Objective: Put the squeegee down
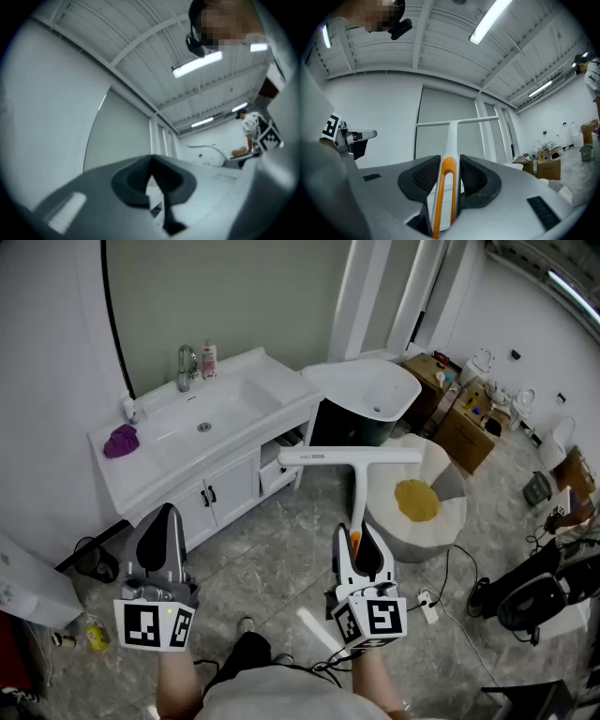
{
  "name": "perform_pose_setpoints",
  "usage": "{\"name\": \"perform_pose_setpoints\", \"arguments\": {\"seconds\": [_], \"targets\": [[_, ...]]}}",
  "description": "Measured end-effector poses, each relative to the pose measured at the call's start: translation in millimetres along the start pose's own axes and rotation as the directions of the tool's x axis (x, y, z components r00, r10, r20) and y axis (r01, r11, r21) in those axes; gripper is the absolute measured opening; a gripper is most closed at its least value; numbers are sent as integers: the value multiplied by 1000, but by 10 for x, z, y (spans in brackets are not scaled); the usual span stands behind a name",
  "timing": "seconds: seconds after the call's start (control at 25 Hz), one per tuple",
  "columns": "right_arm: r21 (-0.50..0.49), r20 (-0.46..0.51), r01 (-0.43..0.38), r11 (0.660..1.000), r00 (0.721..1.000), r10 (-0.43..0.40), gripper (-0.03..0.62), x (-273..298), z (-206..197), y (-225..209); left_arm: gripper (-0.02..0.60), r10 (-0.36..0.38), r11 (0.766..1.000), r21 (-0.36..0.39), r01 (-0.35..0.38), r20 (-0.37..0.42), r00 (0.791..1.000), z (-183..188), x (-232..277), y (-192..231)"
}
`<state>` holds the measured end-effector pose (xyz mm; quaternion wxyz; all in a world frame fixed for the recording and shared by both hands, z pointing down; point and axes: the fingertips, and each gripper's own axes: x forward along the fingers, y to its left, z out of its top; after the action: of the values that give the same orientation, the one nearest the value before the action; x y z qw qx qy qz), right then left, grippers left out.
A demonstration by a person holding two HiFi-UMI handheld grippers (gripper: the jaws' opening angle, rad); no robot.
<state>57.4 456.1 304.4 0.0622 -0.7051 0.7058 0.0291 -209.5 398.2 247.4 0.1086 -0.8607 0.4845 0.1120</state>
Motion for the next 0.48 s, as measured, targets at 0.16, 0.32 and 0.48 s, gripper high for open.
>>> {"name": "perform_pose_setpoints", "arguments": {"seconds": [0.16, 0.32, 0.48], "targets": [[0, -6, 5, 1000, 1000, -5, 129, 40, 5, 40, 6, -8, 1000, -3, 8, 5, 1000, 23, 44, 48], [-3, -4, 10, 1000, 1000, -10, 129, 101, -6, 65, 6, -12, 1000, -7, 12, 8, 1000, -1, 92, 103], [-6, -4, 17, 1000, 1000, -17, 129, 233, -26, 92, 7, -16, 1000, -10, 16, 10, 1000, -33, 194, 205]]}}
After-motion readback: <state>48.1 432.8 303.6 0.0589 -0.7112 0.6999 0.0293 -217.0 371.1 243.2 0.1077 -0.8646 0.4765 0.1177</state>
